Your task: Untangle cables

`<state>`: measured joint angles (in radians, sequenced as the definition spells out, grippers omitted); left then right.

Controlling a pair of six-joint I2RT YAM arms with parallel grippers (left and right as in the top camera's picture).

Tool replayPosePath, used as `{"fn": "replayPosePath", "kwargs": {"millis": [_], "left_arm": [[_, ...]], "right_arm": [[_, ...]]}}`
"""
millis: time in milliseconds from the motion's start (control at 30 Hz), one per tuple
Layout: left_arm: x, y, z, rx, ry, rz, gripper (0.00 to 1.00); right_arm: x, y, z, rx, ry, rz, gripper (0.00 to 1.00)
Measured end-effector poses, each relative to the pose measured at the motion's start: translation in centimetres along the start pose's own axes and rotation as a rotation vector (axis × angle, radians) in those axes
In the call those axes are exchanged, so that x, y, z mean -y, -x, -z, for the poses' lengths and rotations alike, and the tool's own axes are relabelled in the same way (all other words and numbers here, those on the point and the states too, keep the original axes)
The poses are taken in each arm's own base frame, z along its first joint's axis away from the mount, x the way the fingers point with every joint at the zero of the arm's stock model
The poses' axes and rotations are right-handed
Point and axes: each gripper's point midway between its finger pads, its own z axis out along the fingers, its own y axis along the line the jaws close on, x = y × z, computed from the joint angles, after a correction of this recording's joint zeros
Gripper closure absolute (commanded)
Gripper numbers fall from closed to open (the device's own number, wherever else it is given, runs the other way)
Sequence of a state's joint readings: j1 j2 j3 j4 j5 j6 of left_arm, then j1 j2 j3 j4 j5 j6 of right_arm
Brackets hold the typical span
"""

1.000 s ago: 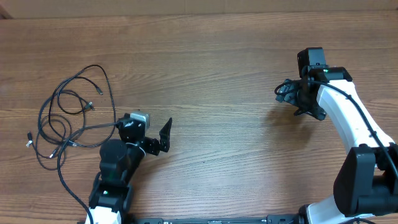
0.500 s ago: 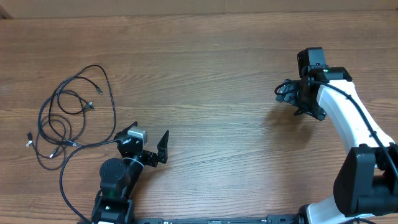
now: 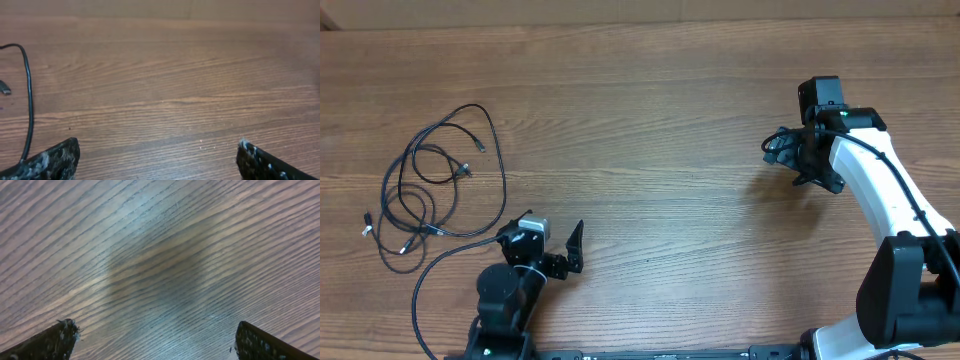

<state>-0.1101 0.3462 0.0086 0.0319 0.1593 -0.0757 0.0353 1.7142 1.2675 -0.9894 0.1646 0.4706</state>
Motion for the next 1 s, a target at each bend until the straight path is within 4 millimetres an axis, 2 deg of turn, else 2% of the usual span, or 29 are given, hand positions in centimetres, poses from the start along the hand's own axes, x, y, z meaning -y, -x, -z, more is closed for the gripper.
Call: {"fn": "replayPosePath", "kwargs": {"millis": [133,467,1000], "left_arm": [[-0.1,-0.1,0.6,0.004,0.012,0.0,0.0],[-0.5,4.5,2.5,0.222,0.046,-0.03,0.0],[-0.7,4.8,2.7,0.235,0.06,-0.052,0.0]], "right_arm": [[0.0,0.0,0.0,0.0,-0.001,0.0,0.0],[0.0,0.0,0.0,0.0,0.0,0.0,0.0],[0.0,0.0,0.0,0.0,0.0,0.0,0.0]]}}
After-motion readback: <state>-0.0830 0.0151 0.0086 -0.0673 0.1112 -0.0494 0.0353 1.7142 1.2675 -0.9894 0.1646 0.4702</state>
